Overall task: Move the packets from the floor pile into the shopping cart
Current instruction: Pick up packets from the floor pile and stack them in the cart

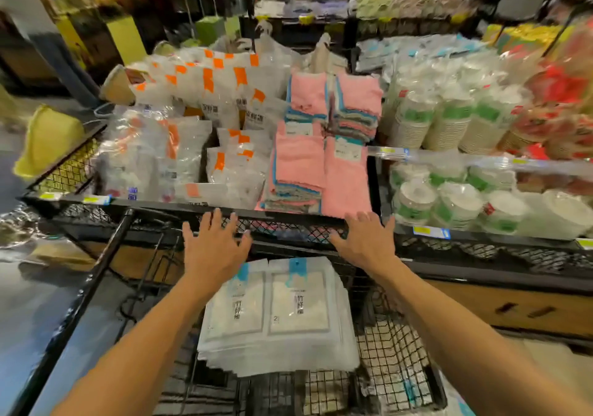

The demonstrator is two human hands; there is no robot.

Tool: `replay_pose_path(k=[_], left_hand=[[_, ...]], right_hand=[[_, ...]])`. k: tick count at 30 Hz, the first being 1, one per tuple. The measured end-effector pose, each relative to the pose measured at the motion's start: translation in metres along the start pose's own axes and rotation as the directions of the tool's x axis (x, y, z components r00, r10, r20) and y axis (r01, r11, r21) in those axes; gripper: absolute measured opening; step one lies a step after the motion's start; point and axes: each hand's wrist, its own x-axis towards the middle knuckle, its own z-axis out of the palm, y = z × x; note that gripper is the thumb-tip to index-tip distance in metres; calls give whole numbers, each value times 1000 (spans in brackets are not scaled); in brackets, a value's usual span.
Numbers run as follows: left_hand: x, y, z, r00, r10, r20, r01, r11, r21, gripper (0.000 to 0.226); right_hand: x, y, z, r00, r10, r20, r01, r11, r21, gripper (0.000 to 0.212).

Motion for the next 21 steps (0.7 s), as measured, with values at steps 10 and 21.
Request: replay_pose_path(k=[10, 21], left_hand=[[-59, 51, -90, 980, 183, -80, -185, 982, -26, 63], [-170, 155, -76, 823, 567, 11, -564, 820, -101, 61]], right_hand=[[-99, 38, -79, 975, 117, -189, -117, 993, 11, 75], [-299, 124, -74, 873, 488, -26, -480, 865, 147, 70]])
